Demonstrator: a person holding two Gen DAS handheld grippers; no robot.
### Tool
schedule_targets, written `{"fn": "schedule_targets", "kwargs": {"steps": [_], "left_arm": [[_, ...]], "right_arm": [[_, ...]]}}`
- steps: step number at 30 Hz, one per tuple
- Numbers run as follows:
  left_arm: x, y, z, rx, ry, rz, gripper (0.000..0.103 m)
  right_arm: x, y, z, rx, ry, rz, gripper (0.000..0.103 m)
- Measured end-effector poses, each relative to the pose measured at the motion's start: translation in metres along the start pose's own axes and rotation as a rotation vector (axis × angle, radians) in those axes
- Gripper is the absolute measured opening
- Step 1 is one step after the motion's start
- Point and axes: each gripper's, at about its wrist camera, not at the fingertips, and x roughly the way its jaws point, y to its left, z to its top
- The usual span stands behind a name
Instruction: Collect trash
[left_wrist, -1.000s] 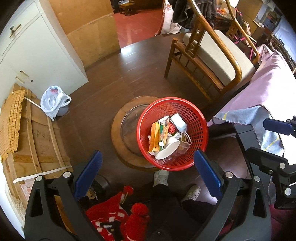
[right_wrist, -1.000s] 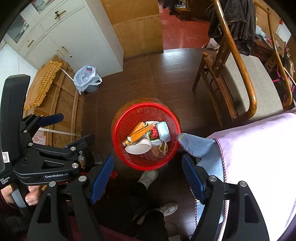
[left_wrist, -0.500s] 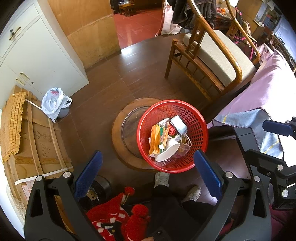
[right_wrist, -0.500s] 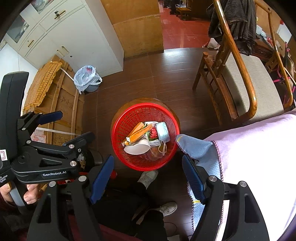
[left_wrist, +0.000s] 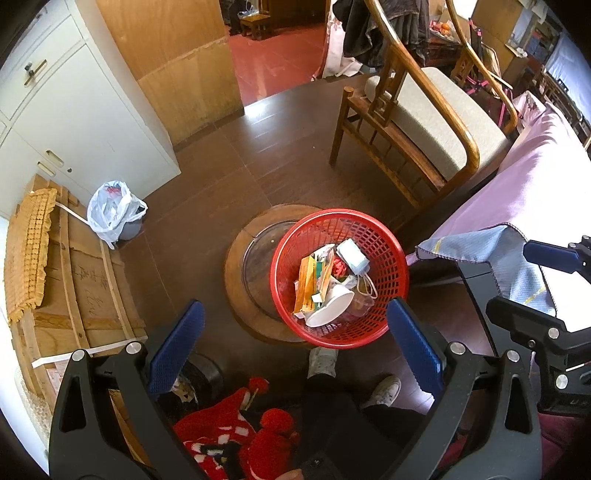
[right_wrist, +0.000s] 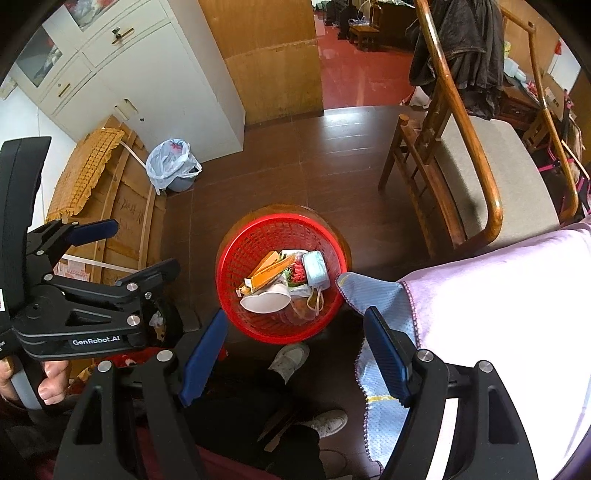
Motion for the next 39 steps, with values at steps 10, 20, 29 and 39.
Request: {"fn": "schedule_targets", "kwargs": {"steps": [10, 20, 29, 39], "left_arm": [[-0.012, -0.013, -0.002, 0.008, -0.026, 0.015, 0.095], [-0.013, -0.02, -0.002, 0.018, -0.022, 0.015, 0.095], [-0.013, -0.023, -0.002, 0.026, -0.023, 0.01, 0.095], [-0.014, -0.022, -0.002, 0.027, -0.022, 0.009, 0.095]], "right_arm": [[-0.01, -0.009, -0.008, -0.006, -0.026, -0.004, 0.075], [-0.013, -0.013, -0.011, 0.0, -0.035, 0.0, 0.075], [-0.014, -0.015, -0.013, 0.002, -0.033, -0.004, 0.075], [-0.014, -0.014, -0.013, -0.001, -0.03, -0.007, 0.075]]}}
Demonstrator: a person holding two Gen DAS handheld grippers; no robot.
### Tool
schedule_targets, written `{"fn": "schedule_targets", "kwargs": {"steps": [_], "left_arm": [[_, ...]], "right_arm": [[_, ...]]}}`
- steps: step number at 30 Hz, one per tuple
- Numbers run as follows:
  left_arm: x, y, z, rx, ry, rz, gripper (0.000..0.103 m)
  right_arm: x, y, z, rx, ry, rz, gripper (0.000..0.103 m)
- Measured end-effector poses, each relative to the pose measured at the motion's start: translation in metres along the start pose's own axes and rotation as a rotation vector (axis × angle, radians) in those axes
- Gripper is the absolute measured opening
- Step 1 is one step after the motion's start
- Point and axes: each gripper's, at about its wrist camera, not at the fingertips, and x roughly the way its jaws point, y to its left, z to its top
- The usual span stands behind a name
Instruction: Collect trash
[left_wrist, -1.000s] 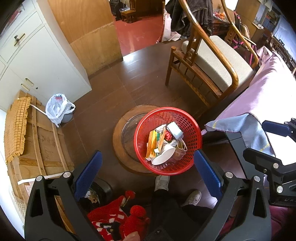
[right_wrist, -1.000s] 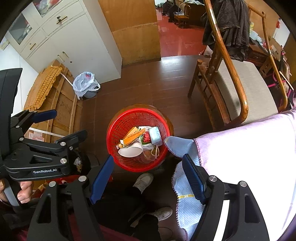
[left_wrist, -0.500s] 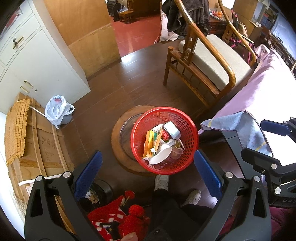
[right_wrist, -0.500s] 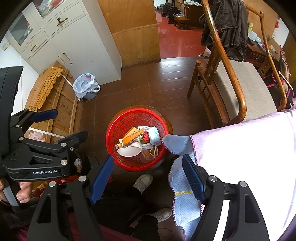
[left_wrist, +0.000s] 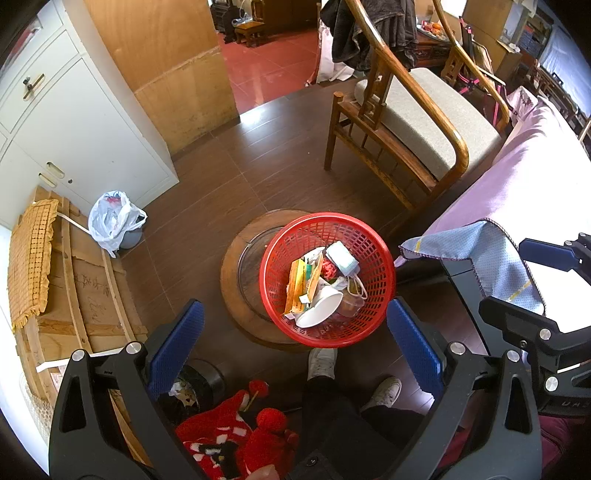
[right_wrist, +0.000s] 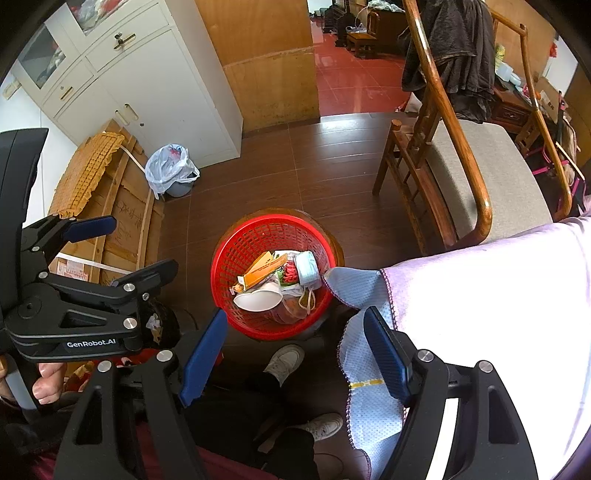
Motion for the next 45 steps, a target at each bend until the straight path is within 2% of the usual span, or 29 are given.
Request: {"fn": "schedule_targets", "kwargs": {"steps": [45], "left_arm": [[0.0034, -0.0034, -0.0015, 0.026, -0.004, -0.018, 0.095]], "right_arm": [[0.0022, 0.0059, -0.0018, -0.006, 0.008, -0.005, 0.075]]}}
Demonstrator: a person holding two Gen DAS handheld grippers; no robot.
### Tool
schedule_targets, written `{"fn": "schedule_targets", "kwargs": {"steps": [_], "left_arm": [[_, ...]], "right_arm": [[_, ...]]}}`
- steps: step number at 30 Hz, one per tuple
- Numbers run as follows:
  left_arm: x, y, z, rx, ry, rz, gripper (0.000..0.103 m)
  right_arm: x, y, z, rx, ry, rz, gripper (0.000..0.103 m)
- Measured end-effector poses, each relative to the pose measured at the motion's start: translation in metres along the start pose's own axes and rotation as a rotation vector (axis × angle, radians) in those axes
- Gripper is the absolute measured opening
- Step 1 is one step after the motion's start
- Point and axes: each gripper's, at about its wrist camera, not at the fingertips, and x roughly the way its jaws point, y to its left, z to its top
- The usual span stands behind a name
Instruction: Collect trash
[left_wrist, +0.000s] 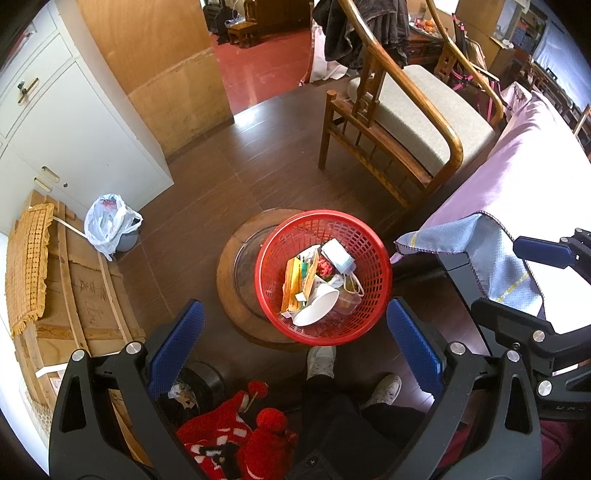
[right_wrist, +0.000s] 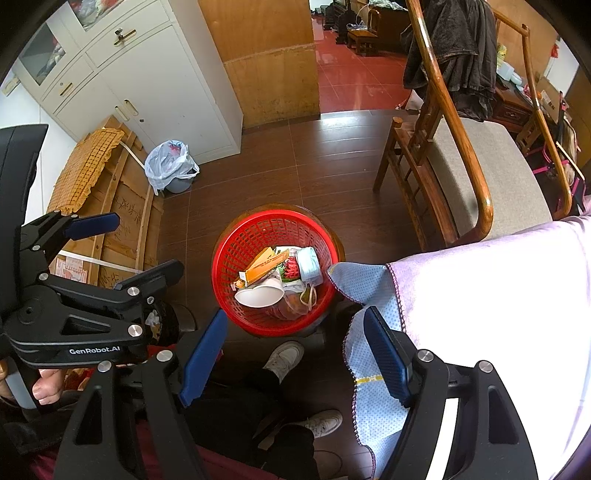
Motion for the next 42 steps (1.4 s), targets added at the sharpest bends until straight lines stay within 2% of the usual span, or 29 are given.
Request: {"fn": "schedule_targets", "kwargs": {"steps": [42], "left_arm": [[0.011, 0.0, 0.008, 0.028, 0.036, 0.01, 0.095]], "right_arm": [[0.004, -0.003, -0.007, 0.006, 0.016, 0.008, 0.075]]}}
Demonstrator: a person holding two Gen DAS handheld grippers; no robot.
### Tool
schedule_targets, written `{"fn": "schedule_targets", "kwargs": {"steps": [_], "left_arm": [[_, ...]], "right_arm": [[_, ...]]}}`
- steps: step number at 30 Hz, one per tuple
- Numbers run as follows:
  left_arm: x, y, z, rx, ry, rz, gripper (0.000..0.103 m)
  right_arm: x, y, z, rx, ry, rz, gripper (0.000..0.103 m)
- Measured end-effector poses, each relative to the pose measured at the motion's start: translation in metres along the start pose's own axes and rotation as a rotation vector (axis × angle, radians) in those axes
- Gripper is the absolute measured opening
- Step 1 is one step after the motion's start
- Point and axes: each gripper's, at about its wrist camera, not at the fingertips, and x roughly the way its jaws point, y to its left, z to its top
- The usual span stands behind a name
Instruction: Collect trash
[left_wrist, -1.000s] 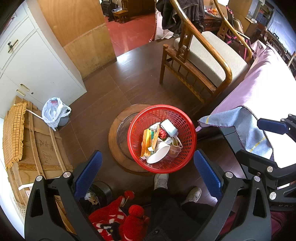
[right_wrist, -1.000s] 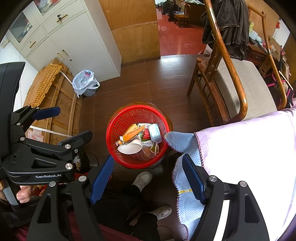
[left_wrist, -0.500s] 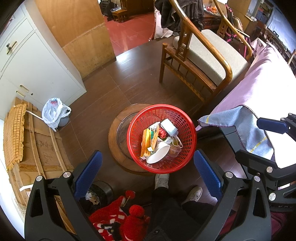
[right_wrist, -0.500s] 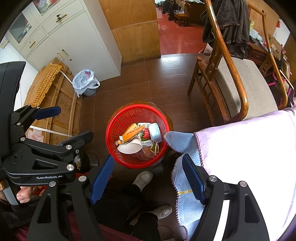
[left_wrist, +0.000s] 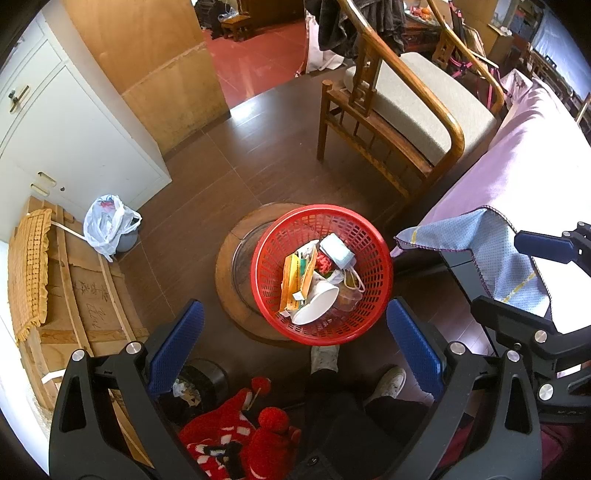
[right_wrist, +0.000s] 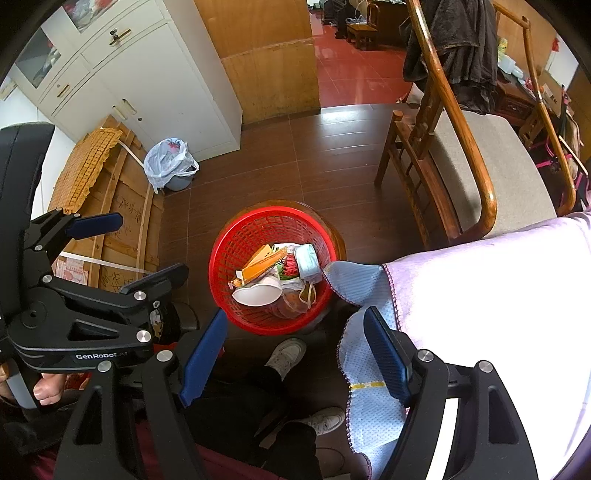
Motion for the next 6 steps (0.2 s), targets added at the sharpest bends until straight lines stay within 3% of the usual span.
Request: {"fn": "schedule_targets", "kwargs": {"steps": [6], "left_arm": [[0.0006, 0.0023, 0.0052, -0.005, 0.006, 0.0, 0.095]], "right_arm": [[-0.0001, -0.0015, 0.0005, -0.001, 0.002, 0.002, 0.075]]}}
